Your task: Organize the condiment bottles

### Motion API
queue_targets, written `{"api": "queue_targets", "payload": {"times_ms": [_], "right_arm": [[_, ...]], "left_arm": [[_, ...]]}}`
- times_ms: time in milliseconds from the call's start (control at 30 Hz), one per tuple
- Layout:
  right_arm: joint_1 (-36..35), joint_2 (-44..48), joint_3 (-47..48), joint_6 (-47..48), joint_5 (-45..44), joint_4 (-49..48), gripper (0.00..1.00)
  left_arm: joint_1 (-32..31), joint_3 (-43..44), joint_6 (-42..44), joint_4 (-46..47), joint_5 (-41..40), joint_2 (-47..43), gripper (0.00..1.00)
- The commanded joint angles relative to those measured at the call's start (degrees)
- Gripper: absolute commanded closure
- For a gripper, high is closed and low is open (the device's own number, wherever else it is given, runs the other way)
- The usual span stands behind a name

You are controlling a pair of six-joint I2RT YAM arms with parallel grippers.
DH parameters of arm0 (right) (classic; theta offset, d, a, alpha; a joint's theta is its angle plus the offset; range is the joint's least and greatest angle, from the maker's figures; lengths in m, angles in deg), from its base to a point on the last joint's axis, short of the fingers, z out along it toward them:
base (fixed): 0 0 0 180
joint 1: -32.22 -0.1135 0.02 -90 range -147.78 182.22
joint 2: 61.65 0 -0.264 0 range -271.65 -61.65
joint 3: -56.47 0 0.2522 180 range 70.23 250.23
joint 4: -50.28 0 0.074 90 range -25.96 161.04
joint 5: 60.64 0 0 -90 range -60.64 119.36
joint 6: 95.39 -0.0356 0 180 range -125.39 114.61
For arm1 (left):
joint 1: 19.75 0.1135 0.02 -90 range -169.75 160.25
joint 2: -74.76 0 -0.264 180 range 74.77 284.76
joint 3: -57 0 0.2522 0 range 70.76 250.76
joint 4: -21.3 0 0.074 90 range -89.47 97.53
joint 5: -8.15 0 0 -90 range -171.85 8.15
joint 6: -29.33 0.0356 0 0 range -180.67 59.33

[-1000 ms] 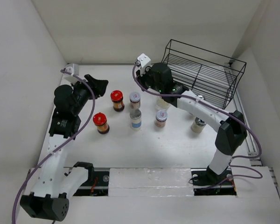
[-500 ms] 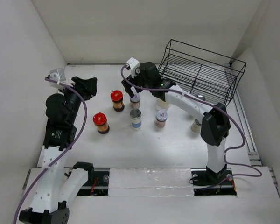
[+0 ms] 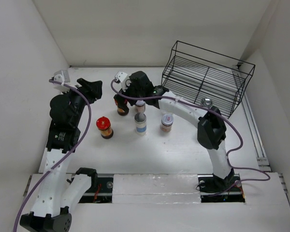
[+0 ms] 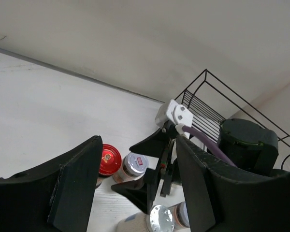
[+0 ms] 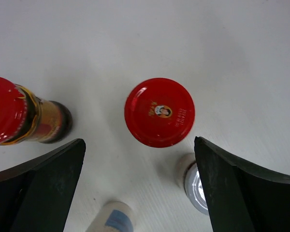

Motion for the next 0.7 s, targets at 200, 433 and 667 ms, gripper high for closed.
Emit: {"api": "queue_targets", "payload": {"times_ms": [200,433,667], "right_arm": [[-0.5,-4.9,5.4,0.5,1.2,-4.3,0.00],[-0.5,-7.3,5.8,-0.4,1.9,-10.3,0.00],[-0.5,-9.2,4.7,-2.1,-0.9,-14.8,0.02]], "left_arm": [[0.3,-0.3,-0.7,2.4,0.8,-1.0,0.42],[0.3,-0.3,-0.7,2.6,0.3,-1.6,0.42],[0.3,-0.3,-0.7,2.1,0.3,-0.5,0.42]]}}
